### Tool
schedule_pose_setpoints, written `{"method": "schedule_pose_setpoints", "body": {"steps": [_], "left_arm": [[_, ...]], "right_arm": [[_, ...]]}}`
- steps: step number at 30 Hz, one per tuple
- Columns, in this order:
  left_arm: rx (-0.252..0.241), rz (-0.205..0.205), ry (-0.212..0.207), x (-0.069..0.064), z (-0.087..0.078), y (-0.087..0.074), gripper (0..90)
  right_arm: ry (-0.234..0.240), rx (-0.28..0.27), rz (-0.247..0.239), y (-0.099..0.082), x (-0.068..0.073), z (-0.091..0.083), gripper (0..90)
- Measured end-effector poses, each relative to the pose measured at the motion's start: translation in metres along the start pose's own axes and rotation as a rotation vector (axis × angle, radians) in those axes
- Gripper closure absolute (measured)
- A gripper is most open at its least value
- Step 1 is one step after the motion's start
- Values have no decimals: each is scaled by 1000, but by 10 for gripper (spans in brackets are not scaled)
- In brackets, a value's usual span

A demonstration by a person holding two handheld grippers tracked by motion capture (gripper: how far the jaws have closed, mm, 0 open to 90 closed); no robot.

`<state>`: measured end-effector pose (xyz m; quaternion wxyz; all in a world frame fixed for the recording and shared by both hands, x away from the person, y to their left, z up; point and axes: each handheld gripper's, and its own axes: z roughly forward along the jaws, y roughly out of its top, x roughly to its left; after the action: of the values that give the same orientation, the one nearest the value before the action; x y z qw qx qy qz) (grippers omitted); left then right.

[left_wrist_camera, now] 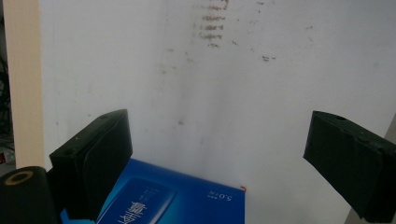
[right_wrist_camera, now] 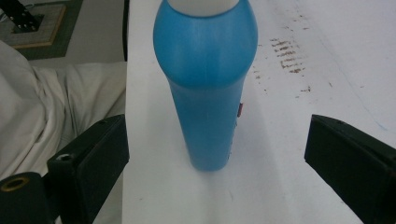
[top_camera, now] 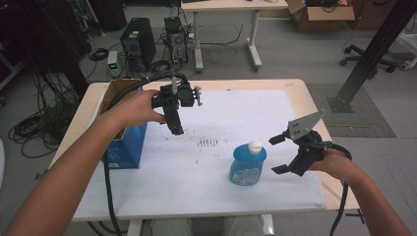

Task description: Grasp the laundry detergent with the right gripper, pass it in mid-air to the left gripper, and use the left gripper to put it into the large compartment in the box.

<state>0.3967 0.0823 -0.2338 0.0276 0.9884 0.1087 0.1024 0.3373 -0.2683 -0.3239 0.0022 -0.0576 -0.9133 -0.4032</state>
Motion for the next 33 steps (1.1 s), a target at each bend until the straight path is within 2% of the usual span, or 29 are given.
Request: {"method": "schedule_pose_setpoints", "body": {"steps": [10, 25, 33], "left_arm": [[10, 1, -3, 0, 2, 2, 80], [16, 3, -3, 0, 4, 5, 79], [20, 4, -3, 0, 5, 5, 79]], "right_arm": [[6, -44, 21, -15, -1, 12, 61], [-16, -107, 35, -31, 0, 26, 60], [-20, -165, 45, -39, 1, 35, 61]]}}
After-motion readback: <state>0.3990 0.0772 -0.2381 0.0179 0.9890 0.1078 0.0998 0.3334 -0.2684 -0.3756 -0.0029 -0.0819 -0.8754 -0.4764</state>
